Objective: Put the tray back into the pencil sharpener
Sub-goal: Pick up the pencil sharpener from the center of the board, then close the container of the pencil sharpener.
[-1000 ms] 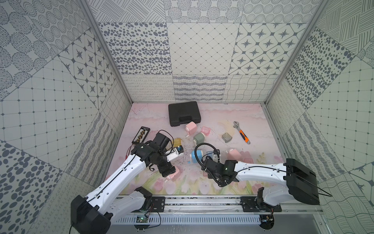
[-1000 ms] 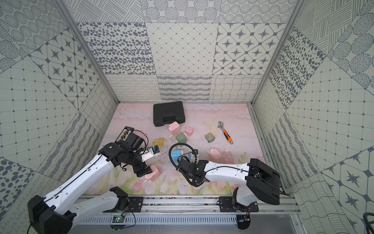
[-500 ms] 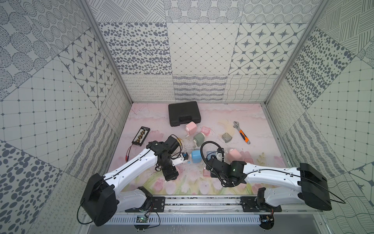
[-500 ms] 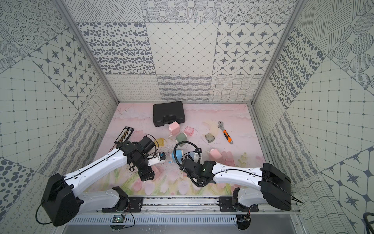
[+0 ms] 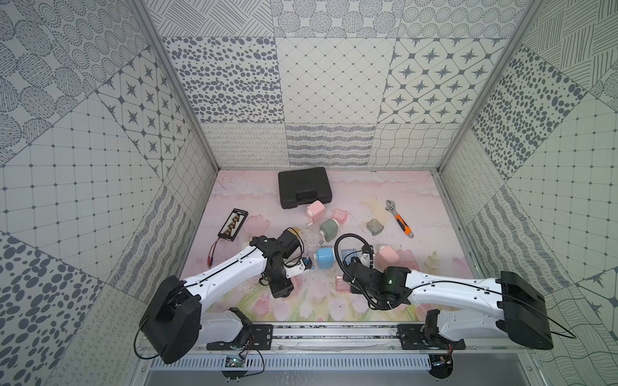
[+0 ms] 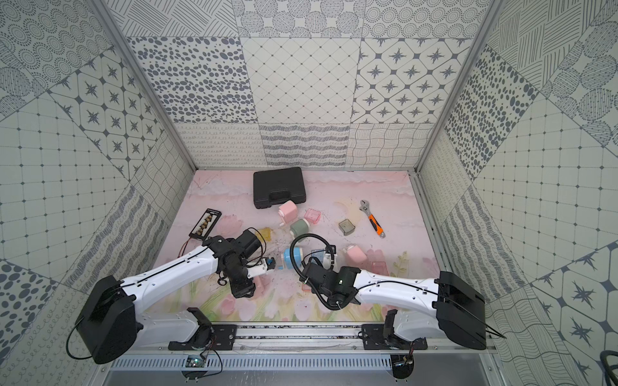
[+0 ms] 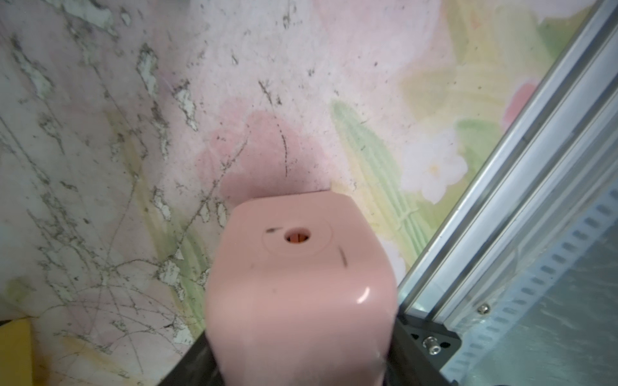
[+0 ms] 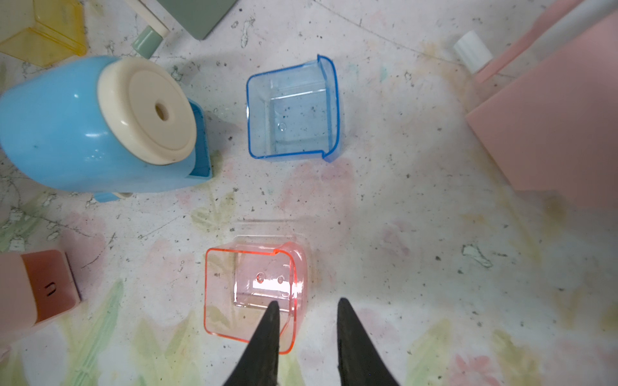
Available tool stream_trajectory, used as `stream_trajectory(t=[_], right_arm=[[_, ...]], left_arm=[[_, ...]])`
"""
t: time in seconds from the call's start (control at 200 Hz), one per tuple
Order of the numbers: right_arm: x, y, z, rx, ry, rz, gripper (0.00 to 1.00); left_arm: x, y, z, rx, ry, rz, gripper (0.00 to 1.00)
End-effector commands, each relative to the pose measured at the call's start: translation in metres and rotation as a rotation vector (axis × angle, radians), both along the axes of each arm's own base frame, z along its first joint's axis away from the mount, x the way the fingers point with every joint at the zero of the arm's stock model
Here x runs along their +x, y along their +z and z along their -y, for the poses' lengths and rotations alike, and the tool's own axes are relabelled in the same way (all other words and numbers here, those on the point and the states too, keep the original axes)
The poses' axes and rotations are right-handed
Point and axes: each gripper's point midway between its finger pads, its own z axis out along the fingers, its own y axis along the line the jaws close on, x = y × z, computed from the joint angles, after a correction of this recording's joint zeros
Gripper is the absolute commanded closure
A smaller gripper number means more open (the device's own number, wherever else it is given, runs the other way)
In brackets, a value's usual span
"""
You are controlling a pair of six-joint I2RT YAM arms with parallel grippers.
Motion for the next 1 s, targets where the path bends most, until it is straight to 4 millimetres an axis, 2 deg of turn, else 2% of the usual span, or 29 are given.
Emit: stream_trajectory(t=[0.0, 0.11, 0.27, 0.37, 0.535, 0.76, 0.991], right_arm=[[0.001, 0.006, 0.001, 0.033, -0.024, 0.006, 0.69], [0.001, 0.007, 0.002, 0.036, -0.024, 0.007, 0.68], [-0.001, 0.007, 0.007, 0.057, -0.034, -0.003, 0.68], [-0.002, 0.007, 0.014, 0.054, -0.046, -0.023, 0.68], [-0.002, 0.009, 0.019, 0.055, -0.054, -0.028, 0.68], [-0.006, 0.009, 0.028, 0.051, -0.077, -0.037, 0.68], [-0.009, 0.012, 0.045, 0.037, -0.120, -0.034, 0.70]], left_arm=[[0.000, -0.002, 0.005, -0.026, -0.054, 0.023, 0.52], [0.004, 0.006, 0.015, -0.074, -0.075, 0.059, 0.56], [0.002, 0.022, 0.054, -0.193, -0.164, 0.134, 0.57], [0.001, 0.024, 0.073, -0.225, -0.222, 0.183, 0.57], [0.007, 0.016, 0.088, -0.175, -0.276, 0.231, 0.56], [0.012, 0.020, 0.117, -0.191, -0.325, 0.248, 0.54], [0.013, 0.009, 0.123, -0.128, -0.355, 0.171, 0.47]])
